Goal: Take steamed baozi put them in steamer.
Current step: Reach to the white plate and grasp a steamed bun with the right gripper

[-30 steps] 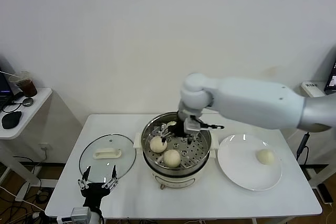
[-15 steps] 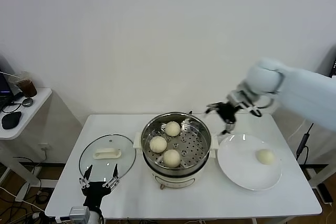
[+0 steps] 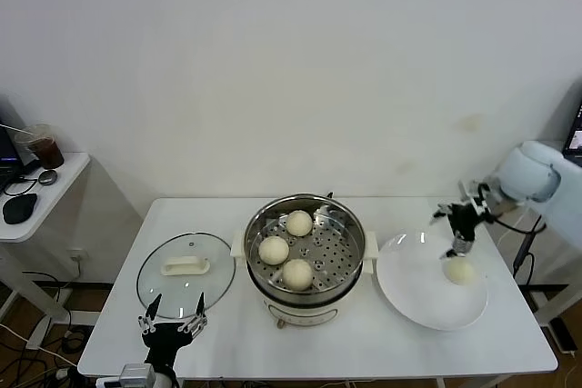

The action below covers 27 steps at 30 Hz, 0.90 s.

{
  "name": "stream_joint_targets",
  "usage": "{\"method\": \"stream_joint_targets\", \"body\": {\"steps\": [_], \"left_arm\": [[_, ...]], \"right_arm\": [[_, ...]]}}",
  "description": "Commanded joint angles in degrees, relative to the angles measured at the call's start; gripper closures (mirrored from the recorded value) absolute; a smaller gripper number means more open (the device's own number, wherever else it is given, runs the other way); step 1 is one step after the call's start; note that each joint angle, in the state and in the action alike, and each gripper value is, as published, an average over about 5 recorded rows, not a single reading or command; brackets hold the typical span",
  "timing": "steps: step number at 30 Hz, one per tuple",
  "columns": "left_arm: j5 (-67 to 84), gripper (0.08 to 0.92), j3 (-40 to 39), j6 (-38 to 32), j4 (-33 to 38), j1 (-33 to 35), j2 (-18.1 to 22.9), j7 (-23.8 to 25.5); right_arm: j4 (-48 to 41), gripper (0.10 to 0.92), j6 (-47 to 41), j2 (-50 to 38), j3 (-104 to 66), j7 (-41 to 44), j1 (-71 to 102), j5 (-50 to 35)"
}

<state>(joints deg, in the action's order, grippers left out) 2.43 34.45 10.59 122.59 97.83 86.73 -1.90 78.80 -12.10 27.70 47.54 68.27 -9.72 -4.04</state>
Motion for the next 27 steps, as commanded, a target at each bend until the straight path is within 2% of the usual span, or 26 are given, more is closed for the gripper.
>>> {"method": "stream_joint_targets", "body": {"steps": [1, 12, 27], "left_arm": [[0.2, 0.177, 0.2, 0.1, -0.6, 0.2, 0.1, 0.0], [0.0, 0.177, 0.6, 0.2, -2.4, -0.5, 0.4, 0.0], [0.1, 0.177, 0.8, 0.3, -4.0, -1.3, 0.2, 0.1]], "right_arm": [[-9.4, 0.203, 1.0, 2.2, -17.1, 0.2, 18.1, 18.3], [-18.9, 0.203, 7.6, 8.3, -20.5, 0.1, 20.8, 21.3], [-23.3, 0.203, 9.2, 12.4, -20.4, 0.6, 20.1, 23.7]]}}
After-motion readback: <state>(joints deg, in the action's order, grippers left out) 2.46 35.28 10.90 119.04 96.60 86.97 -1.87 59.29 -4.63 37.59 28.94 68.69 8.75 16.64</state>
